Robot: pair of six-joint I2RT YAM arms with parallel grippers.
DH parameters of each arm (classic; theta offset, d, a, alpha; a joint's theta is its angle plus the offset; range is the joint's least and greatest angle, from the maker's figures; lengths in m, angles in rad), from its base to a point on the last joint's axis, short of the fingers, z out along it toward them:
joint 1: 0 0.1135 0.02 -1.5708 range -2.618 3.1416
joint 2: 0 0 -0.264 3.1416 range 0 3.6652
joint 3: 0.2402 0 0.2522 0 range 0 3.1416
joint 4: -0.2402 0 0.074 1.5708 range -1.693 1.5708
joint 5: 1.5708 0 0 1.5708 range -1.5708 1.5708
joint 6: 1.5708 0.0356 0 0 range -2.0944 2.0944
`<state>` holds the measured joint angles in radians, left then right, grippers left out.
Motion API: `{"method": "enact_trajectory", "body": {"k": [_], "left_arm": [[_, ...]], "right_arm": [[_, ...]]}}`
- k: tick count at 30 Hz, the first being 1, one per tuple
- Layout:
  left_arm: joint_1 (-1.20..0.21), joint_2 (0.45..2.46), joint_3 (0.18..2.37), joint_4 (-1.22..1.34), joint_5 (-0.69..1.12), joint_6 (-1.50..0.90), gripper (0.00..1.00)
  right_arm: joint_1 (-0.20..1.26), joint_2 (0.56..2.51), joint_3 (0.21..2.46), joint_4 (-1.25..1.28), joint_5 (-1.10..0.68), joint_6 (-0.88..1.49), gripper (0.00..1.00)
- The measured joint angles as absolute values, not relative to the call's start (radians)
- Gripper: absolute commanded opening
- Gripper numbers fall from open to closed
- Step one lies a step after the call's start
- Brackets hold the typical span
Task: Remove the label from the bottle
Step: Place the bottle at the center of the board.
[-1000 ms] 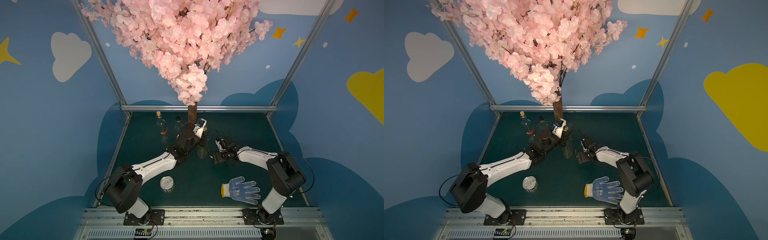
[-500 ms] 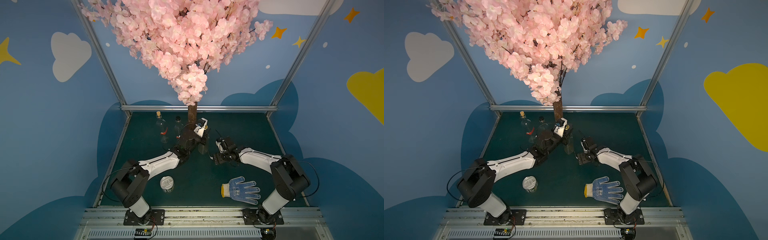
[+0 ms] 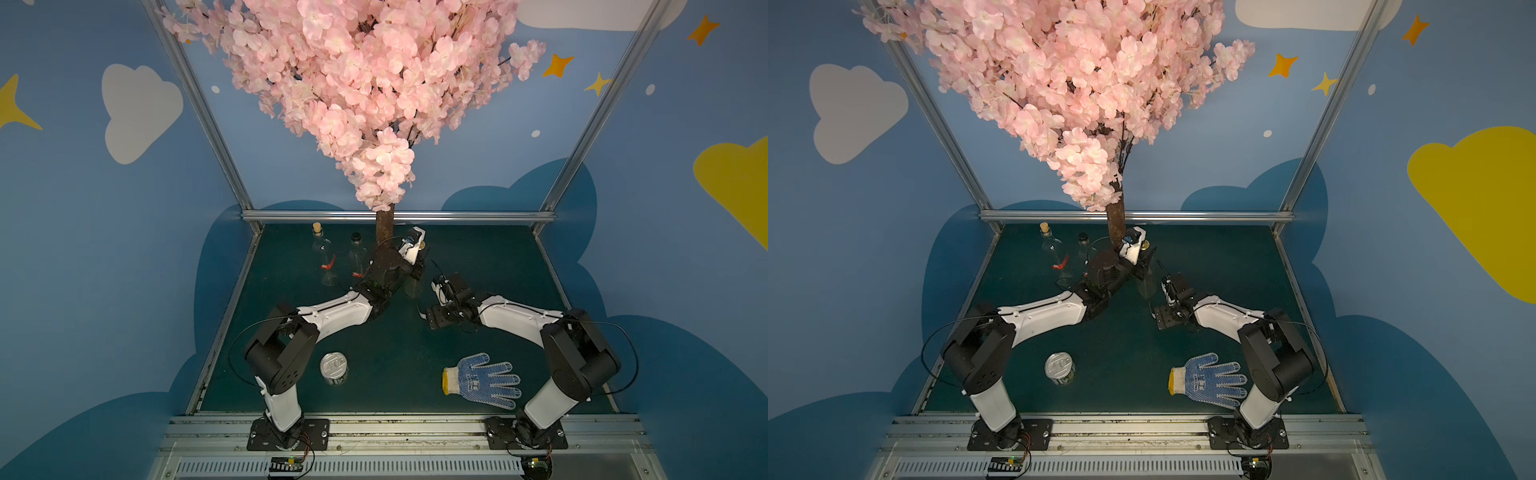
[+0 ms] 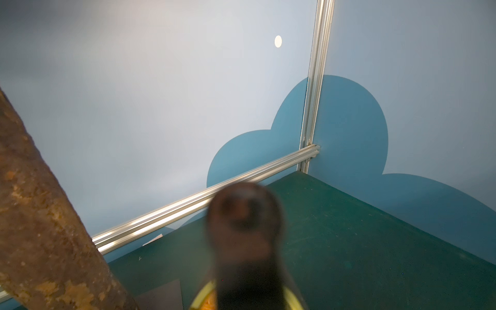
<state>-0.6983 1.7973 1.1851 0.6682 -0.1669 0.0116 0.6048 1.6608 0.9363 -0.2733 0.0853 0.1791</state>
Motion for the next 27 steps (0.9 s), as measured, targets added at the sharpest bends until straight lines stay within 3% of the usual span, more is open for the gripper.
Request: {"method": "enact_trajectory", "body": {"k": [20, 23, 27], "left_arm": [[-0.647, 2.0, 1.435, 0.519, -0.125, 0.001, 0.03], [-0.646, 2.0, 1.438, 0.514, -0.123, 0.0, 0.1], [-0.646, 2.0, 1.438, 0.514, -0.123, 0.0, 0.28]], "right_arm": [[0.605, 1.661, 0.93, -0.266, 0.084, 0.179, 0.91], [0.605, 1.661, 0.93, -0.266, 0.084, 0.179, 0.91], [0.605, 1.661, 0.929, -0.266, 0.084, 0.179, 0.91]]}}
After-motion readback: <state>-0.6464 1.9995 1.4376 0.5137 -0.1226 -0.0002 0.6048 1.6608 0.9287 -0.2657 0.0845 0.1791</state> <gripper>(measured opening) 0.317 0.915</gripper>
